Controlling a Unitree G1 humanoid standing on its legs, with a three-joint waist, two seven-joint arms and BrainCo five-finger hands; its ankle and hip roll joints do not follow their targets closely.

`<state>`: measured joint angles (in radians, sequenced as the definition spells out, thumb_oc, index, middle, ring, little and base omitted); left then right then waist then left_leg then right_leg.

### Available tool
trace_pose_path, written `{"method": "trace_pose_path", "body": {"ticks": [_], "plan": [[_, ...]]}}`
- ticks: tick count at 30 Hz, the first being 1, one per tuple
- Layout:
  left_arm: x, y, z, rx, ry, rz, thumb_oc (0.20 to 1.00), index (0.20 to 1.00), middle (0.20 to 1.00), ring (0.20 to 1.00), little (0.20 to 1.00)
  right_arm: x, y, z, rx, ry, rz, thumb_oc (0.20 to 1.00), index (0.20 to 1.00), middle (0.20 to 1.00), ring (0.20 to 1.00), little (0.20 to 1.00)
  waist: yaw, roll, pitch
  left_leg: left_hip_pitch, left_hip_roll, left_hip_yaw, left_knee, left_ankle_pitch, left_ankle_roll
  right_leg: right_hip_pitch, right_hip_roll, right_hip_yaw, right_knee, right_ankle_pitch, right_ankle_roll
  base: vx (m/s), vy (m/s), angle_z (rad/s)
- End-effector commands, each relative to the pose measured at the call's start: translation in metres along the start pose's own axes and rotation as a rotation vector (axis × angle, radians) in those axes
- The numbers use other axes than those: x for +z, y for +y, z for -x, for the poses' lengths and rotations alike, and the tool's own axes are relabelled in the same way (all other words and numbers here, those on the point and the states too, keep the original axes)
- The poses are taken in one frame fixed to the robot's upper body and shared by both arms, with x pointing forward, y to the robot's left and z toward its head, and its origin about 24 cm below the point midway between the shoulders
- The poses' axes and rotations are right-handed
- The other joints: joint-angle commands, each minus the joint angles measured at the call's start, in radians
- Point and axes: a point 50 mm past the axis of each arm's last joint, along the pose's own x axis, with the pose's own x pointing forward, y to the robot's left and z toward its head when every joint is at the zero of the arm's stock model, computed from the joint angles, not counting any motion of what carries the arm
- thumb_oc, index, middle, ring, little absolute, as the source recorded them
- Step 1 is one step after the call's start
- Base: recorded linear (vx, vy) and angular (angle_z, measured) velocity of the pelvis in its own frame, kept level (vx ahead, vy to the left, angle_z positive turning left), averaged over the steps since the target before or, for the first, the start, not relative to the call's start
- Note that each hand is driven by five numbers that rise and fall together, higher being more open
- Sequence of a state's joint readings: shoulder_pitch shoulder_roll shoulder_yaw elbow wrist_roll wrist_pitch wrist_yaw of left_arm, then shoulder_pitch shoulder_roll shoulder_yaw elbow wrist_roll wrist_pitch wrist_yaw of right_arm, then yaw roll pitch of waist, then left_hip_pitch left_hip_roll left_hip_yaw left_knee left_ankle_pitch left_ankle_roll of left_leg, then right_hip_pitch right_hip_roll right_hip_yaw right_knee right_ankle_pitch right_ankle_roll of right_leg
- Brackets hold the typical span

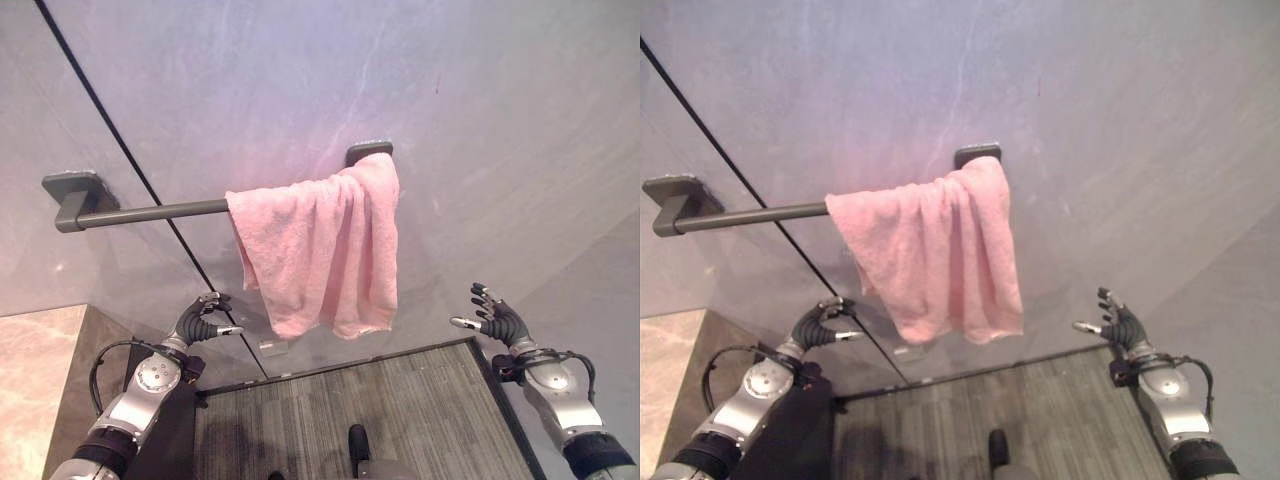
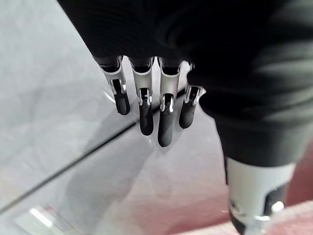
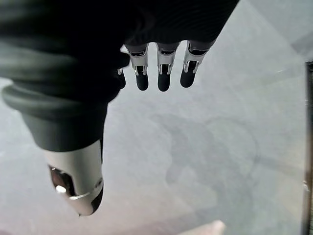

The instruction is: Put brush and paste in cup on sink, flatten towel.

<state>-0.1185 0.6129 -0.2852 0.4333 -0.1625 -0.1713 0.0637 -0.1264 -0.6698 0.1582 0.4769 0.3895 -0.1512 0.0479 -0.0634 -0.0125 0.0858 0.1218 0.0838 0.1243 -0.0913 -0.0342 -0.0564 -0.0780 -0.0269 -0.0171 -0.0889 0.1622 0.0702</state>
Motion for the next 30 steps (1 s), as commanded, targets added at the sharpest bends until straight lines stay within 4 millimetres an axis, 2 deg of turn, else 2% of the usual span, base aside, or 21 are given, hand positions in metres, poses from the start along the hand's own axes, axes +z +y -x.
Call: {"method": "trace_pose_path", "body": {"ticks": [1, 5, 10, 11, 14, 21, 24, 26, 28, 30], "plan": [[0.058, 0.008, -0.022, 0.058, -0.262, 0.08, 1.0, 1.0, 1.0, 1.0, 1.0, 0.017, -0.005, -0.009, -0.018, -0.071, 0.019, 1.0, 1.0, 1.0, 1.0, 1.0, -0.002, -0.045, -0.084, -0.03, -0.044, 0.02, 0.061, -0.008, -0.011, 0.023, -0.076, 0.0, 0.024, -0.031, 0.102, 0.02, -0.032, 0.03], [0.071, 0.007, -0.025, 0.084, -0.311, 0.113, 1.0, 1.0, 1.0, 1.0, 1.0, 0.027, 0.004, -0.015, 0.004, -0.108, 0.045, 1.0, 1.0, 1.0, 1.0, 1.0, -0.001, -0.043, -0.086, -0.029, -0.042, 0.019, 0.065, -0.005, -0.016, 0.031, -0.074, 0.0, 0.026, -0.033, 0.098, 0.0, 0.0, 0.0], [0.076, 0.007, -0.026, 0.091, -0.331, 0.135, 1.0, 1.0, 1.0, 1.0, 1.0, 0.03, 0.01, -0.018, 0.02, -0.119, 0.038, 1.0, 1.0, 1.0, 1.0, 1.0, 0.0, -0.04, -0.091, -0.023, -0.04, 0.018, 0.066, -0.007, -0.017, 0.038, -0.073, -0.001, 0.028, -0.038, 0.096, 0.0, -0.004, -0.02], [0.082, 0.007, -0.027, 0.085, -0.358, 0.158, 1.0, 1.0, 1.0, 1.0, 1.0, 0.037, 0.018, -0.023, 0.054, -0.144, -0.026, 1.0, 1.0, 1.0, 1.0, 1.0, 0.004, -0.039, -0.094, -0.019, -0.04, 0.016, 0.069, -0.007, -0.018, 0.045, -0.073, -0.001, 0.026, -0.04, 0.096, 0.0, 0.0, 0.0], [0.086, 0.008, -0.027, 0.078, -0.378, 0.163, 1.0, 1.0, 1.0, 1.0, 1.0, 0.042, 0.026, -0.026, 0.104, -0.159, -0.071, 1.0, 1.0, 1.0, 1.0, 1.0, 0.007, -0.039, -0.095, -0.016, -0.038, 0.015, 0.071, -0.006, -0.02, 0.051, -0.075, -0.002, 0.024, -0.04, 0.095, 0.0, 0.0, 0.0], [0.102, 0.015, -0.022, 0.035, -0.451, 0.112, 1.0, 1.0, 1.0, 1.0, 1.0, 0.075, 0.052, -0.035, 0.293, -0.25, -0.113, 1.0, 1.0, 1.0, 1.0, 1.0, 0.03, -0.045, -0.095, -0.015, -0.039, 0.005, 0.062, -0.004, -0.021, 0.057, -0.079, -0.014, 0.023, -0.042, 0.094, 0.0, 0.0, 0.02], [0.103, 0.015, -0.022, 0.022, -0.456, 0.099, 1.0, 1.0, 1.0, 1.0, 1.0, 0.08, 0.056, -0.038, 0.312, -0.262, -0.098, 1.0, 1.0, 1.0, 1.0, 1.0, 0.034, -0.046, -0.092, -0.016, -0.04, 0.002, 0.06, -0.005, -0.021, 0.058, -0.082, -0.017, 0.022, -0.042, 0.094, 0.0, 0.006, 0.05], [0.11, 0.014, -0.024, 0.006, -0.474, 0.066, 1.0, 1.0, 1.0, 1.0, 1.0, 0.096, 0.066, -0.043, 0.346, -0.301, -0.055, 1.0, 1.0, 1.0, 1.0, 1.0, 0.04, -0.049, -0.089, -0.017, -0.041, 0.001, 0.053, -0.005, -0.019, 0.056, -0.084, -0.018, 0.019, -0.038, 0.095, 0.0, 0.0, 0.0], [0.114, 0.014, -0.025, 0.001, -0.484, 0.059, 1.0, 1.0, 1.0, 1.0, 1.0, 0.1, 0.068, -0.044, 0.351, -0.31, -0.049, 1.0, 1.0, 1.0, 1.0, 1.0, 0.041, -0.05, -0.087, -0.018, -0.041, 0.001, 0.05, -0.005, -0.019, 0.055, -0.083, -0.017, 0.019, -0.037, 0.096, 0.0, 0.0, 0.0], [0.123, 0.009, -0.028, -0.02, -0.512, 0.046, 1.0, 1.0, 1.0, 1.0, 1.0, 0.109, 0.079, -0.046, 0.382, -0.337, -0.063, 1.0, 1.0, 1.0, 1.0, 1.0, 0.041, -0.053, -0.082, -0.023, -0.041, 0.001, 0.039, -0.001, -0.018, 0.047, -0.084, -0.018, 0.016, -0.032, 0.099, 0.0, 0.0, 0.0]]}}
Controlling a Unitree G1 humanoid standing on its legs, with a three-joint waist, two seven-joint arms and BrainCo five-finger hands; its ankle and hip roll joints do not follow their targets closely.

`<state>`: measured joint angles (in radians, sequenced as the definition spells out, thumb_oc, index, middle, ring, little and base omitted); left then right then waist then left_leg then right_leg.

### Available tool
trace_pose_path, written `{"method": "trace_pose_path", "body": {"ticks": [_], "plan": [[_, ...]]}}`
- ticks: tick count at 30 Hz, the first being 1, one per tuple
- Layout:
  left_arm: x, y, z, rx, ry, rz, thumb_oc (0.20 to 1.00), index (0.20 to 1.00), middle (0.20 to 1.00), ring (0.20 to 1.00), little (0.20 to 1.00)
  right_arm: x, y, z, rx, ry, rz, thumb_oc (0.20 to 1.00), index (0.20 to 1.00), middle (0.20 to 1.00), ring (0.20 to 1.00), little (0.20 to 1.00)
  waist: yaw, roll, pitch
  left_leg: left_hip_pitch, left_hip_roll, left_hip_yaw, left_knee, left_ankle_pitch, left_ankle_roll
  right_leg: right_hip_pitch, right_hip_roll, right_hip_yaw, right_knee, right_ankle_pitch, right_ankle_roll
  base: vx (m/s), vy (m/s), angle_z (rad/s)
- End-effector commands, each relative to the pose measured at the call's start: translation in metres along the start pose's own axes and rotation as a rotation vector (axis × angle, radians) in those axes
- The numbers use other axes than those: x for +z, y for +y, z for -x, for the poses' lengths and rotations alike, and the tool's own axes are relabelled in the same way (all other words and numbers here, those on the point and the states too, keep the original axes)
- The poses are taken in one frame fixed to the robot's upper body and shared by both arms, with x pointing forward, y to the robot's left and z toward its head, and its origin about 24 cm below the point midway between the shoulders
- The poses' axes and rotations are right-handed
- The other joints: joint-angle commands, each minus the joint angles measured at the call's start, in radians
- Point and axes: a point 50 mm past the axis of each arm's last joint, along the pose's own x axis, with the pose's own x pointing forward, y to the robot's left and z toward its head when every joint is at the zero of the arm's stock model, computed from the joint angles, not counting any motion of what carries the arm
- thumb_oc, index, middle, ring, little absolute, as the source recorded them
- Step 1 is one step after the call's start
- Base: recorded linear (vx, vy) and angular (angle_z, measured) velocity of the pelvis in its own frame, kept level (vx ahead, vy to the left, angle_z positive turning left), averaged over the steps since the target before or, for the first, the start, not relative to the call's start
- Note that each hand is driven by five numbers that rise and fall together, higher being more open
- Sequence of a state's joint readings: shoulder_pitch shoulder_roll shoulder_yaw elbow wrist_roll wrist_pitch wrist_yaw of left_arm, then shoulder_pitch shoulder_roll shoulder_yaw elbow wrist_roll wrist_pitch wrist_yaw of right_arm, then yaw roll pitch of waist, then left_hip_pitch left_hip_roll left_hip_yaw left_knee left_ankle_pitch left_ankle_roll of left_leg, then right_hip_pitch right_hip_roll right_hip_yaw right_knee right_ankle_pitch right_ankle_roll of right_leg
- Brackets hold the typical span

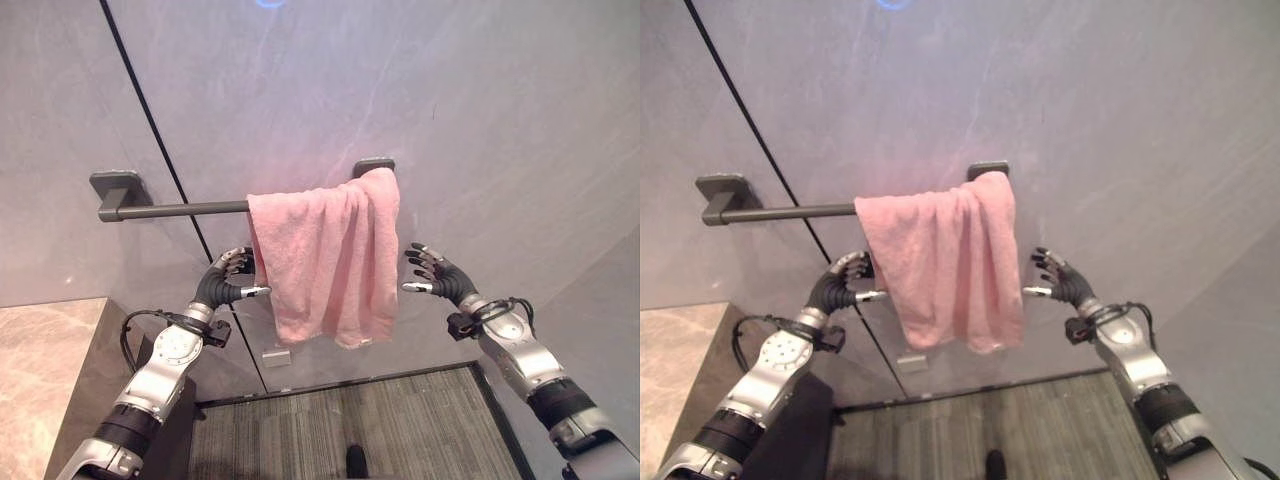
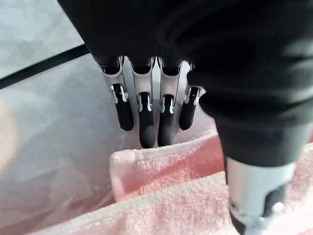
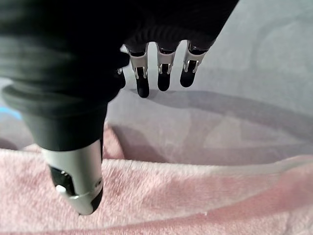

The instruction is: Put brush and paste in cup on sink, flatten towel.

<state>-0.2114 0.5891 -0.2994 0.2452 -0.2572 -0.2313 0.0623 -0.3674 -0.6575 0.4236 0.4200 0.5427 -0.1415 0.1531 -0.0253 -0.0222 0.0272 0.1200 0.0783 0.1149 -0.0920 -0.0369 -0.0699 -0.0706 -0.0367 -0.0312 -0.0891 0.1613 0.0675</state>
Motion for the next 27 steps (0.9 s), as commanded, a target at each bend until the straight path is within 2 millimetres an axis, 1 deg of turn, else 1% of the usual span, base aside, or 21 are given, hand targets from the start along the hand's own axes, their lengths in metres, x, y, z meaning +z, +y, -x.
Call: {"method": "trace_pose_path", "body": {"ticks": [1, 3, 5, 6, 7, 8, 9, 10, 11, 14, 17, 19, 20, 21, 23, 25, 26, 27], "plan": [[0.042, 0.01, -0.028, -0.02, -0.181, -0.078, 1.0, 1.0, 1.0, 1.0, 1.0, 0.04, 0.011, -0.023, 0.045, -0.155, 0.006, 1.0, 1.0, 1.0, 1.0, 1.0, 0.003, -0.043, -0.023, -0.021, -0.036, 0.01, 0.04, 0.002, -0.005, 0.039, -0.074, -0.003, 0.016, -0.031, 0.101, 0.0, 0.0, 0.0], [0.047, 0.004, -0.032, -0.041, -0.201, -0.086, 1.0, 1.0, 1.0, 1.0, 1.0, 0.044, 0.017, -0.026, 0.051, -0.173, -0.013, 1.0, 1.0, 1.0, 1.0, 1.0, 0.001, -0.045, -0.02, -0.025, -0.035, 0.012, 0.034, 0.004, -0.003, 0.033, -0.075, -0.002, 0.015, -0.028, 0.104, 0.0, 0.0, 0.0], [0.053, -0.007, -0.039, -0.067, -0.221, -0.092, 1.0, 1.0, 1.0, 1.0, 1.0, 0.049, 0.027, -0.032, 0.064, -0.197, -0.038, 1.0, 1.0, 1.0, 1.0, 1.0, -0.005, -0.052, -0.015, -0.032, -0.037, 0.02, 0.026, 0.006, 0.001, 0.018, -0.073, 0.009, 0.014, -0.021, 0.108, -0.01, 0.03, -0.04], [0.053, -0.007, -0.039, -0.067, -0.222, -0.092, 1.0, 1.0, 1.0, 1.0, 1.0, 0.049, 0.027, -0.032, 0.063, -0.197, -0.038, 1.0, 1.0, 1.0, 1.0, 1.0, -0.005, -0.052, -0.015, -0.032, -0.037, 0.02, 0.026, 0.006, 0.001, 0.018, -0.073, 0.009, 0.014, -0.021, 0.108, 0.0, 0.022, -0.06], [0.055, -0.013, -0.042, -0.081, -0.225, -0.086, 1.0, 1.0, 1.0, 1.0, 1.0, 0.051, 0.032, -0.034, 0.071, -0.201, -0.048, 1.0, 1.0, 1.0, 1.0, 1.0, -0.007, -0.056, -0.013, -0.034, -0.038, 0.024, 0.023, 0.007, 0.003, 0.011, -0.072, 0.014, 0.013, -0.017, 0.11, 0.0, 0.016, -0.05], [0.056, -0.015, -0.044, -0.083, -0.229, -0.083, 1.0, 1.0, 1.0, 1.0, 1.0, 0.051, 0.035, -0.036, 0.074, -0.205, -0.062, 1.0, 1.0, 1.0, 1.0, 1.0, -0.007, -0.058, -0.012, -0.036, -0.038, 0.027, 0.022, 0.007, 0.003, 0.007, -0.072, 0.018, 0.014, -0.014, 0.111, 0.0, 0.024, -0.05], [0.057, -0.018, -0.045, -0.088, -0.232, -0.075, 1.0, 1.0, 1.0, 1.0, 1.0, 0.052, 0.039, -0.037, 0.087, -0.209, -0.082, 0.586, 0.586, 0.586, 0.586, 0.586, -0.008, -0.06, -0.012, -0.037, -0.038, 0.029, 0.022, 0.007, 0.004, 0.004, -0.071, 0.022, 0.013, -0.013, 0.113, 0.0, 0.02, -0.06], [0.057, -0.021, -0.046, -0.097, -0.233, -0.071, 1.0, 1.0, 1.0, 1.0, 1.0, 0.053, 0.043, -0.038, 0.105, -0.214, -0.088, 0.407, 0.407, 0.407, 0.407, 0.407, -0.008, -0.063, -0.01, -0.04, -0.039, 0.03, 0.022, 0.006, 0.005, 0.001, -0.071, 0.026, 0.013, -0.011, 0.114, -0.01, 0.014, -0.11], [0.058, -0.021, -0.046, -0.097, -0.233, -0.071, 0.2, 0.2, 0.2, 0.2, 0.2, 0.053, 0.043, -0.038, 0.105, -0.215, -0.088, 0.2, 0.2, 0.2, 0.2, 0.2, -0.008, -0.063, -0.01, -0.04, -0.039, 0.03, 0.023, 0.006, 0.005, 0.001, -0.071, 0.026, 0.013, -0.011, 0.114, 0.0, 0.011, -0.14], [0.056, -0.021, -0.046, -0.075, -0.228, -0.047, 0.2, 0.2, 0.2, 0.2, 0.2, 0.056, 0.051, -0.04, 0.098, -0.235, -0.142, 0.2, 0.2, 0.2, 0.2, 0.2, -0.009, -0.069, -0.009, -0.041, -0.043, 0.039, 0.023, 0.002, 0.009, -0.006, -0.071, 0.039, 0.012, -0.005, 0.118, 0.02, 0.024, -0.12], [0.055, -0.016, -0.042, -0.05, -0.228, -0.042, 0.2, 0.2, 0.2, 0.2, 0.2, 0.057, 0.051, -0.037, 0.088, -0.255, -0.17, 0.2, 0.2, 0.2, 0.2, 0.2, -0.008, -0.071, -0.008, -0.041, -0.044, 0.041, 0.025, -0.001, 0.011, -0.008, -0.071, 0.042, 0.013, -0.005, 0.12, 0.02, 0.019, -0.04], [0.051, -0.002, -0.028, -0.008, -0.227, -0.045, 0.2, 0.2, 0.2, 0.2, 0.2, 0.06, 0.048, -0.023, 0.09, -0.3, -0.162, 0.2, 0.2, 0.2, 0.2, 0.2, -0.008, -0.075, -0.015, -0.035, -0.045, 0.04, 0.026, -0.007, 0.013, -0.002, -0.072, 0.042, 0.013, -0.008, 0.123, 0.06, 0.036, -0.04], [0.051, 0.0, -0.024, -0.002, -0.228, -0.047, 0.2, 0.2, 0.2, 0.2, 0.2, 0.061, 0.048, -0.019, 0.095, -0.315, -0.16, 0.2, 0.2, 0.2, 0.2, 0.2, -0.008, -0.077, -0.015, -0.033, -0.045, 0.04, 0.026, -0.009, 0.014, 0.0, -0.073, 0.042, 0.013, -0.009, 0.123, 0.07, 0.04, -0.02], [0.049, 0.007, -0.014, 0.019, -0.232, -0.052, 0.2, 0.2, 0.2, 0.2, 0.2, 0.064, 0.047, -0.008, 0.108, -0.351, -0.167, 0.2, 0.2, 0.2, 0.2, 0.2, -0.007, -0.08, -0.017, -0.031, -0.046, 0.038, 0.029, -0.013, 0.015, 0.004, -0.074, 0.04, 0.014, -0.012, 0.124, 0.05, 0.026, -0.01], [0.051, 0.015, -0.002, 0.04, -0.246, -0.06, 0.2, 0.2, 0.2, 0.2, 0.2, 0.071, 0.047, 0.004, 0.13, -0.406, -0.181, 0.2, 0.2, 0.2, 0.2, 0.2, -0.004, -0.086, -0.019, -0.027, -0.046, 0.037, 0.03, -0.018, 0.016, 0.008, -0.074, 0.038, 0.016, -0.016, 0.125, 0.05, 0.019, 0.01], [0.053, 0.02, 0.006, 0.055, -0.256, -0.061, 0.2, 0.2, 0.2, 0.2, 0.2, 0.077, 0.05, 0.01, 0.153, -0.445, -0.198, 0.2, 0.2, 0.2, 0.2, 0.2, 0.001, -0.091, -0.019, -0.027, -0.045, 0.034, 0.032, -0.02, 0.017, 0.011, -0.074, 0.034, 0.017, -0.018, 0.124, 0.02, 0.005, 0.01], [0.053, 0.02, 0.006, 0.055, -0.255, -0.061, 0.2, 0.2, 0.2, 0.2, 0.2, 0.077, 0.05, 0.01, 0.154, -0.444, -0.199, 0.2, 0.2, 0.2, 0.2, 0.2, 0.0, -0.091, -0.02, -0.027, -0.045, 0.033, 0.032, -0.02, 0.017, 0.011, -0.074, 0.034, 0.017, -0.018, 0.124, 0.03, 0.005, 0.04], [0.057, 0.025, 0.012, 0.071, -0.277, -0.053, 0.2, 0.2, 0.2, 0.2, 0.2, 0.087, 0.054, 0.014, 0.191, -0.494, -0.215, 0.2, 0.2, 0.2, 0.2, 0.2, 0.007, -0.096, -0.02, -0.027, -0.045, 0.028, 0.032, -0.021, 0.018, 0.013, -0.075, 0.03, 0.019, -0.021, 0.123, 0.03, 0.0, 0.03]]}}
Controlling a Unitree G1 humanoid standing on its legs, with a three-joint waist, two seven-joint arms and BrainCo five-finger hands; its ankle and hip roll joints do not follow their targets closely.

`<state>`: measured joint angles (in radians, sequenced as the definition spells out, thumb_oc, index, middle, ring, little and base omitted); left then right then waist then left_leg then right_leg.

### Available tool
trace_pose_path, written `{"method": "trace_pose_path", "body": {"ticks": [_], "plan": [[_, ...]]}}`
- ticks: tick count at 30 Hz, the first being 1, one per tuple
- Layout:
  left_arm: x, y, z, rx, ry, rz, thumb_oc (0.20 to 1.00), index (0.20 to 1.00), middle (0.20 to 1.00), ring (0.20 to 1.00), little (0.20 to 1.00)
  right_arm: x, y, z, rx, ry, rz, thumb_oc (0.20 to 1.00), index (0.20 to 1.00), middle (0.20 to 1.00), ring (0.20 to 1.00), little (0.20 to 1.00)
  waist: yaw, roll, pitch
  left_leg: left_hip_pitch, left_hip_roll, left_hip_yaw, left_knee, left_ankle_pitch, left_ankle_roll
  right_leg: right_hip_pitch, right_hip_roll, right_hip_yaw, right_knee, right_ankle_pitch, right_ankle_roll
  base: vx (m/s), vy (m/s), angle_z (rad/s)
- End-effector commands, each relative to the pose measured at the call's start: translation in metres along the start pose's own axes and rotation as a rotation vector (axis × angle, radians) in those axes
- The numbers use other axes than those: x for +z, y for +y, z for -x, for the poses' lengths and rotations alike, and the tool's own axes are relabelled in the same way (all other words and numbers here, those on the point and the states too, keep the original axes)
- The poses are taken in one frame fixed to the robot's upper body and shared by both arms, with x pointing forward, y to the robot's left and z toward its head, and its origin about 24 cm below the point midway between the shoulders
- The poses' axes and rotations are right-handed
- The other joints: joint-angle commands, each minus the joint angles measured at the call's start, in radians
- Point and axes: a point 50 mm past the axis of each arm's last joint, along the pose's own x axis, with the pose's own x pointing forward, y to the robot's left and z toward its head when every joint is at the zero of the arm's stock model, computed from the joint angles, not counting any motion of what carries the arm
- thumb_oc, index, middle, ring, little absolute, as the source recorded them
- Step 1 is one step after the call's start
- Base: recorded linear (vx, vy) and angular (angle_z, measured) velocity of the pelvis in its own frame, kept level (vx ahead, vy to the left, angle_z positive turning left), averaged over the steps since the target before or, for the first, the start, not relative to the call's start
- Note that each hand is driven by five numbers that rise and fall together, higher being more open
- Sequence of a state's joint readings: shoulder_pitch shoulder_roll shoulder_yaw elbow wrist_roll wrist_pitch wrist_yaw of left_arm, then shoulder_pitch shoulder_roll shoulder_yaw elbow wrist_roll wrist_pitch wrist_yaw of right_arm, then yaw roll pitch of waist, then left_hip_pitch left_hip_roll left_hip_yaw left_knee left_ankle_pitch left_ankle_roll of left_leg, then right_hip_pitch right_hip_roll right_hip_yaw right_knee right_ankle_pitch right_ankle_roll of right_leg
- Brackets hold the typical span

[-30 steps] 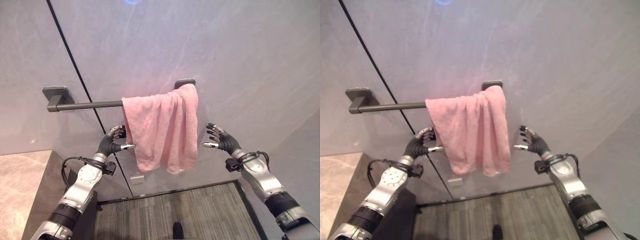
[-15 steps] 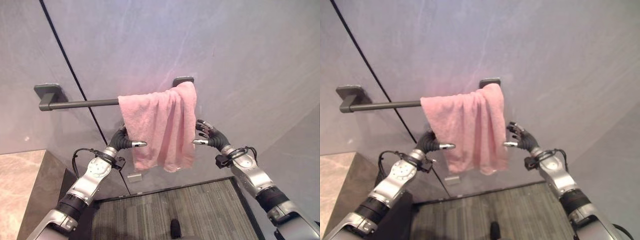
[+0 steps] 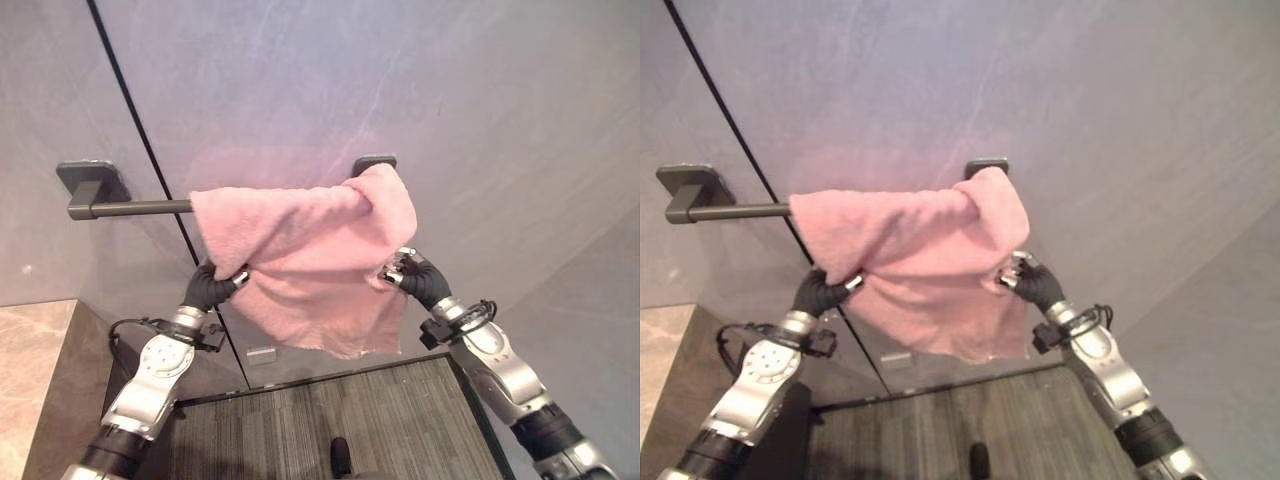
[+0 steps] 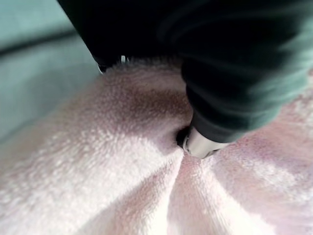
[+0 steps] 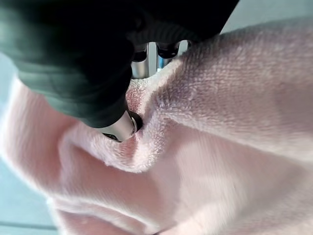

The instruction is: Put brush and paste in cup on sink, flatten towel.

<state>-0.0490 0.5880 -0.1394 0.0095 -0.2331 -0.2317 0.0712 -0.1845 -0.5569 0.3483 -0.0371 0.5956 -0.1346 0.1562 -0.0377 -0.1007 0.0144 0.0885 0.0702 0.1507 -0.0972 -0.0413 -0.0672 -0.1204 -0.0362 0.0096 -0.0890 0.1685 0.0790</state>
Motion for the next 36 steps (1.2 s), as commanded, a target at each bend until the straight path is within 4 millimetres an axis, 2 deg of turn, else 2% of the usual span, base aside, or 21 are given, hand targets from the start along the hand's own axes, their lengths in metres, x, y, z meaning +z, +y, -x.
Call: {"method": "trace_pose_path", "body": {"ticks": [1, 4, 8, 12, 15, 20, 24, 30, 31, 32, 33, 34, 35, 36], "plan": [[0.037, 0.009, -0.015, -0.018, -0.191, -0.048, 0.2, 0.2, 0.2, 0.2, 0.2, 0.045, 0.005, -0.018, 0.078, -0.231, -0.008, 0.2, 0.2, 0.2, 0.2, 0.2, 0.024, -0.022, -0.005, 0.004, -0.037, -0.011, 0.037, -0.018, 0.015, 0.066, -0.076, -0.015, 0.02, -0.03, 0.112, 0.04, 0.001, -0.01], [0.046, 0.013, -0.01, 0.002, -0.231, -0.038, 0.2, 0.2, 0.2, 0.2, 0.2, 0.059, 0.02, -0.021, 0.158, -0.294, -0.015, 0.2, 0.2, 0.2, 0.2, 0.2, 0.034, -0.028, -0.001, 0.001, -0.037, -0.019, 0.039, -0.019, 0.015, 0.067, -0.078, -0.021, 0.022, -0.034, 0.111, 0.0, 0.0, 0.06], [0.049, 0.016, -0.004, 0.026, -0.245, -0.02, 0.2, 0.2, 0.2, 0.2, 0.2, 0.057, 0.034, -0.031, 0.215, -0.276, -0.005, 0.2, 0.2, 0.2, 0.2, 0.2, 0.054, -0.034, 0.003, -0.002, -0.036, -0.031, 0.039, -0.019, 0.016, 0.07, -0.081, -0.033, 0.024, -0.038, 0.109, 0.01, 0.004, 0.08], [0.043, 0.023, -0.003, 0.085, -0.213, -0.024, 0.2, 0.2, 0.2, 0.2, 0.2, 0.061, 0.052, -0.046, 0.257, -0.303, -0.021, 0.2, 0.2, 0.2, 0.2, 0.2, 0.073, -0.033, 0.008, -0.007, -0.04, -0.04, 0.037, -0.017, 0.018, 0.072, -0.085, -0.041, 0.02, -0.038, 0.106, 0.0, 0.013, 0.12], [0.034, 0.024, -0.002, 0.111, -0.179, 0.008, 0.2, 0.2, 0.2, 0.2, 0.2, 0.061, 0.056, -0.049, 0.26, -0.304, -0.02, 0.2, 0.2, 0.2, 0.2, 0.2, 0.078, -0.034, 0.013, -0.011, -0.04, -0.04, 0.039, -0.016, 0.019, 0.071, -0.086, -0.04, 0.017, -0.035, 0.105, 0.0, 0.007, 0.04], [0.011, 0.025, 0.0, 0.17, -0.074, 0.032, 0.2, 0.2, 0.2, 0.2, 0.2, 0.048, 0.053, -0.049, 0.193, -0.262, -0.027, 0.2, 0.2, 0.2, 0.2, 0.2, 0.073, -0.032, 0.014, -0.013, -0.041, -0.036, 0.04, -0.018, 0.022, 0.068, -0.085, -0.036, 0.019, -0.036, 0.105, 0.0, 0.0, 0.0], [0.001, 0.024, -0.001, 0.191, -0.033, 0.025, 0.2, 0.2, 0.2, 0.2, 0.2, 0.037, 0.047, -0.047, 0.13, -0.228, -0.015, 0.2, 0.2, 0.2, 0.2, 0.2, 0.067, -0.029, 0.013, -0.01, -0.041, -0.032, 0.04, -0.02, 0.022, 0.068, -0.085, -0.032, 0.02, -0.038, 0.104, 0.02, 0.01, -0.04], [-0.013, 0.008, -0.001, 0.136, 0.033, 0.053, 0.2, 0.2, 0.2, 0.2, 0.2, 0.006, 0.03, -0.031, 0.0, -0.119, -0.046, 0.2, 0.2, 0.2, 0.2, 0.2, 0.046, -0.015, 0.007, -0.002, -0.044, -0.023, 0.042, -0.026, 0.025, 0.07, -0.084, -0.025, 0.02, -0.041, 0.104, 0.01, 0.005, -0.01], [-0.013, 0.008, -0.001, 0.135, 0.033, 0.053, 0.2, 0.2, 0.2, 0.2, 0.2, 0.006, 0.03, -0.031, 0.0, -0.118, -0.046, 0.304, 0.304, 0.304, 0.304, 0.304, 0.047, -0.015, 0.007, -0.002, -0.044, -0.023, 0.041, -0.026, 0.024, 0.07, -0.084, -0.025, 0.02, -0.041, 0.104, 0.02, 0.015, -0.04], [-0.017, 0.003, -0.001, 0.122, 0.051, 0.062, 0.2, 0.2, 0.2, 0.2, 0.2, -0.009, 0.024, -0.024, -0.06, -0.065, -0.088, 1.0, 1.0, 1.0, 1.0, 1.0, 0.04, -0.011, 0.008, -0.004, -0.043, -0.023, 0.044, -0.026, 0.024, 0.067, -0.084, -0.025, 0.024, -0.043, 0.104, 0.01, 0.008, -0.05], [-0.017, 0.002, -0.001, 0.121, 0.051, 0.062, 0.2, 0.2, 0.2, 0.2, 0.2, -0.009, 0.024, -0.024, -0.06, -0.065, -0.088, 1.0, 1.0, 1.0, 1.0, 1.0, 0.04, -0.011, 0.007, -0.004, -0.043, -0.023, 0.044, -0.027, 0.024, 0.067, -0.084, -0.025, 0.024, -0.043, 0.104, 0.01, 0.014, -0.04], [-0.02, 0.0, -0.001, 0.117, 0.063, 0.067, 0.269, 0.269, 0.269, 0.269, 0.269, -0.016, 0.021, -0.021, -0.087, -0.037, -0.078, 1.0, 1.0, 1.0, 1.0, 1.0, 0.035, -0.007, 0.008, -0.005, -0.043, -0.022, 0.044, -0.026, 0.024, 0.064, -0.082, -0.023, 0.026, -0.045, 0.103, 0.01, 0.011, -0.03], [-0.021, -0.002, -0.001, 0.106, 0.068, 0.068, 0.555, 0.555, 0.555, 0.555, 0.555, -0.02, 0.021, -0.019, -0.095, -0.02, -0.078, 1.0, 1.0, 1.0, 1.0, 1.0, 0.034, -0.005, 0.008, -0.006, -0.042, -0.022, 0.043, -0.027, 0.024, 0.063, -0.081, -0.022, 0.027, -0.046, 0.102, 0.01, 0.011, -0.03], [-0.021, -0.002, -0.001, 0.106, 0.068, 0.068, 0.555, 0.555, 0.555, 0.555, 0.555, -0.02, 0.021, -0.019, -0.095, -0.02, -0.077, 1.0, 1.0, 1.0, 1.0, 1.0, 0.034, -0.005, 0.007, -0.006, -0.042, -0.022, 0.043, -0.027, 0.024, 0.063, -0.081, -0.022, 0.027, -0.046, 0.102, 0.02, 0.008, -0.05]]}}
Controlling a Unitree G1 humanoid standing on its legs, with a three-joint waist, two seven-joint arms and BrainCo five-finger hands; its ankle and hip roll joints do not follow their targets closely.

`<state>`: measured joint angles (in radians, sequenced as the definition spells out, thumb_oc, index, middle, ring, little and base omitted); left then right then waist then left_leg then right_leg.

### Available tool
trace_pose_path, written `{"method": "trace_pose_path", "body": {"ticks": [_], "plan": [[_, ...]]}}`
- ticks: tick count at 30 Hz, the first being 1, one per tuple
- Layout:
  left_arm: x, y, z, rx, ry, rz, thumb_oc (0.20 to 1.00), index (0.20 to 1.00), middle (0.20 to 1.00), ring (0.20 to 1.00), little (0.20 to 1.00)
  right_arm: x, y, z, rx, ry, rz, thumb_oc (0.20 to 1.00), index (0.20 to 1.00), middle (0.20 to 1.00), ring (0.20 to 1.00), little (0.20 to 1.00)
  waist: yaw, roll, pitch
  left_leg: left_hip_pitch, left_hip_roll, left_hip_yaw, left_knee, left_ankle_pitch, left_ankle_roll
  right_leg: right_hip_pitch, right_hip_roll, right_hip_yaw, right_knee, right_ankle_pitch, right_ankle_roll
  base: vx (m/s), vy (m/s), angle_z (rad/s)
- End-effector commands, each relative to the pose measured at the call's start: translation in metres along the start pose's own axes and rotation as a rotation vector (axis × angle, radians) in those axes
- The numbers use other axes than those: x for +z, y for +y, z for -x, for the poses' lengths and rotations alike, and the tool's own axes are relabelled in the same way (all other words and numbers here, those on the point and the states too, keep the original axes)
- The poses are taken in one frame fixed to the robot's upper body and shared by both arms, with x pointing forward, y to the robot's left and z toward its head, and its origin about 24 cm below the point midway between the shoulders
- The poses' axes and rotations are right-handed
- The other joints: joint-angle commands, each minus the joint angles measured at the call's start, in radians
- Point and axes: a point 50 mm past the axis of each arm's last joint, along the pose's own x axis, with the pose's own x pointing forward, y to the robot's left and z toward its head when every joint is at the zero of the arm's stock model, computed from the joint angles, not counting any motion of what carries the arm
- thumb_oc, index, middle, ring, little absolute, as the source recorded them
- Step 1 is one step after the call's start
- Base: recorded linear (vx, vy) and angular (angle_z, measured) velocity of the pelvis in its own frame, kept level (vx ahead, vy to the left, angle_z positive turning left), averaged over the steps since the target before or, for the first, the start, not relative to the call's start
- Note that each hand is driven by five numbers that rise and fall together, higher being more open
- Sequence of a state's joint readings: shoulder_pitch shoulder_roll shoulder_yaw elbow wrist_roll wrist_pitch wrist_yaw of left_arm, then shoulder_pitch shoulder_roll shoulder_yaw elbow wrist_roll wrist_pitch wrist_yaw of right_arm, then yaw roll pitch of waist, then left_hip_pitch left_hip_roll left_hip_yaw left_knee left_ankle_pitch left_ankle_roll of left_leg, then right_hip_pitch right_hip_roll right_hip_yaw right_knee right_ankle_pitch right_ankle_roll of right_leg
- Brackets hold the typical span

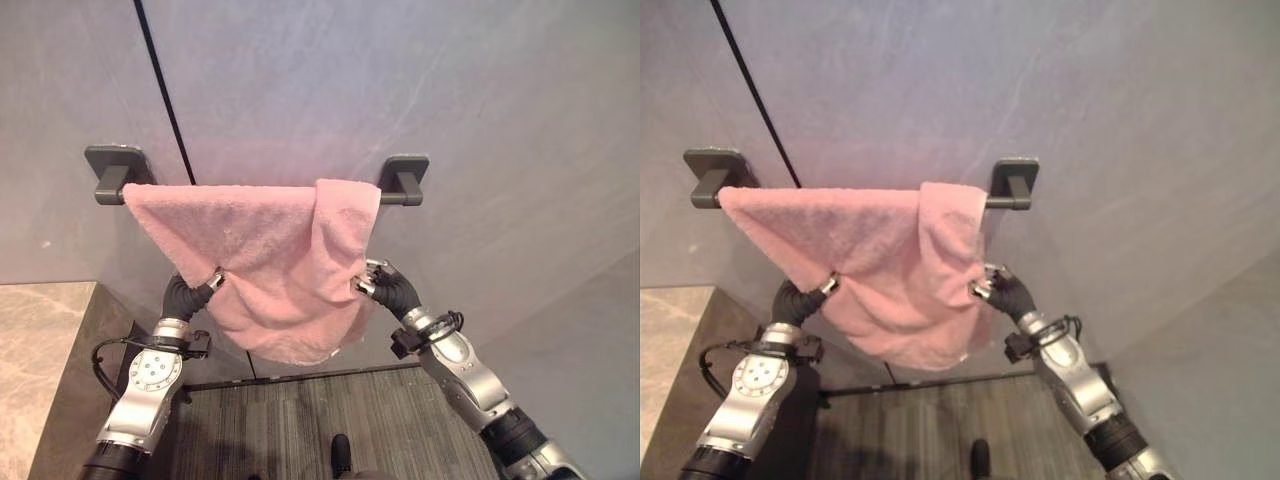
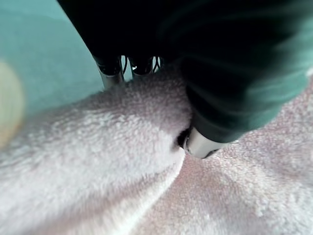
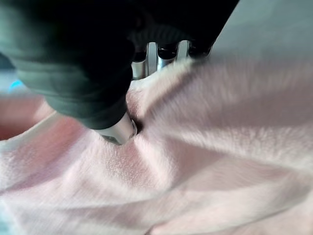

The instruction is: Put brush and paste in cup on sink, flatten towel.

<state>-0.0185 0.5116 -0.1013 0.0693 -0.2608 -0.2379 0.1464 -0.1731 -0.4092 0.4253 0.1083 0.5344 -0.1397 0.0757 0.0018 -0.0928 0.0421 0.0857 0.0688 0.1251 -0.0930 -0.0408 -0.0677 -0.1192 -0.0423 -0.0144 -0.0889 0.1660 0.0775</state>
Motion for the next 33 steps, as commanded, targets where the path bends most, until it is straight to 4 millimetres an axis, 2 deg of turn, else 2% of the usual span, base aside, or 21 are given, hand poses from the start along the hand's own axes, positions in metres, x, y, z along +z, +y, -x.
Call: {"method": "trace_pose_path", "body": {"ticks": [1, 9, 15, 19, 22, 30, 33], "plan": [[-0.002, -0.007, -0.008, -0.042, 0.001, -0.016, 1.0, 1.0, 1.0, 1.0, 1.0, 0.017, -0.004, -0.009, -0.048, -0.105, -0.025, 1.0, 1.0, 1.0, 1.0, 1.0, -0.006, -0.01, -0.021, -0.004, -0.041, 0.002, 0.039, -0.027, 0.025, 0.062, -0.075, 0.001, 0.026, -0.043, 0.104, 0.0, 0.0, 0.0], [-0.009, -0.002, -0.003, -0.009, 0.034, 0.019, 1.0, 1.0, 1.0, 1.0, 1.0, -0.001, -0.016, 0.003, -0.113, -0.031, -0.061, 1.0, 1.0, 1.0, 1.0, 1.0, -0.005, -0.005, -0.023, -0.003, -0.045, 0.001, 0.027, -0.023, 0.023, 0.065, -0.076, -0.005, 0.016, -0.042, 0.106, 0.0, 0.0, 0.0], [-0.033, 0.004, 0.017, 0.062, 0.152, 0.165, 1.0, 1.0, 1.0, 1.0, 1.0, -0.024, -0.03, 0.015, -0.211, 0.05, -0.146, 1.0, 1.0, 1.0, 1.0, 1.0, 0.004, 0.005, -0.025, -0.008, -0.048, -0.001, 0.028, -0.022, 0.024, 0.063, -0.082, -0.01, 0.013, -0.036, 0.109, 0.0, 0.0, 0.0], [-0.042, 0.009, 0.023, 0.08, 0.199, 0.199, 1.0, 1.0, 1.0, 1.0, 1.0, -0.028, -0.036, 0.017, -0.232, 0.08, -0.126, 1.0, 1.0, 1.0, 1.0, 1.0, 0.009, 0.009, -0.027, -0.006, -0.051, -0.003, 0.032, -0.025, 0.024, 0.068, -0.085, -0.012, 0.011, -0.037, 0.11, 0.0, 0.0, 0.0], [-0.055, 0.011, 0.027, 0.122, 0.259, 0.296, 1.0, 1.0, 1.0, 1.0, 1.0, -0.039, -0.046, 0.018, -0.285, 0.144, -0.095, 1.0, 1.0, 1.0, 1.0, 1.0, 0.015, 0.016, -0.03, -0.004, -0.053, -0.009, 0.035, -0.025, 0.025, 0.076, -0.09, -0.019, 0.009, -0.038, 0.109, 0.0, 0.0, 0.0], [-0.069, 0.01, 0.034, 0.153, 0.325, 0.363, 1.0, 1.0, 1.0, 1.0, 1.0, -0.058, -0.052, 0.024, -0.349, 0.225, -0.127, 1.0, 1.0, 1.0, 1.0, 1.0, 0.015, 0.022, -0.031, -0.007, -0.058, -0.016, 0.039, -0.023, 0.024, 0.079, -0.094, -0.022, 0.009, -0.033, 0.108, 0.0, 0.004, 0.04], [-0.069, 0.01, 0.034, 0.153, 0.325, 0.363, 1.0, 1.0, 1.0, 1.0, 1.0, -0.058, -0.052, 0.024, -0.349, 0.225, -0.127, 1.0, 1.0, 1.0, 1.0, 1.0, 0.015, 0.022, -0.031, -0.007, -0.058, -0.016, 0.039, -0.023, 0.024, 0.079, -0.094, -0.022, 0.009, -0.033, 0.108, 0.0, 0.0, 0.0]]}}
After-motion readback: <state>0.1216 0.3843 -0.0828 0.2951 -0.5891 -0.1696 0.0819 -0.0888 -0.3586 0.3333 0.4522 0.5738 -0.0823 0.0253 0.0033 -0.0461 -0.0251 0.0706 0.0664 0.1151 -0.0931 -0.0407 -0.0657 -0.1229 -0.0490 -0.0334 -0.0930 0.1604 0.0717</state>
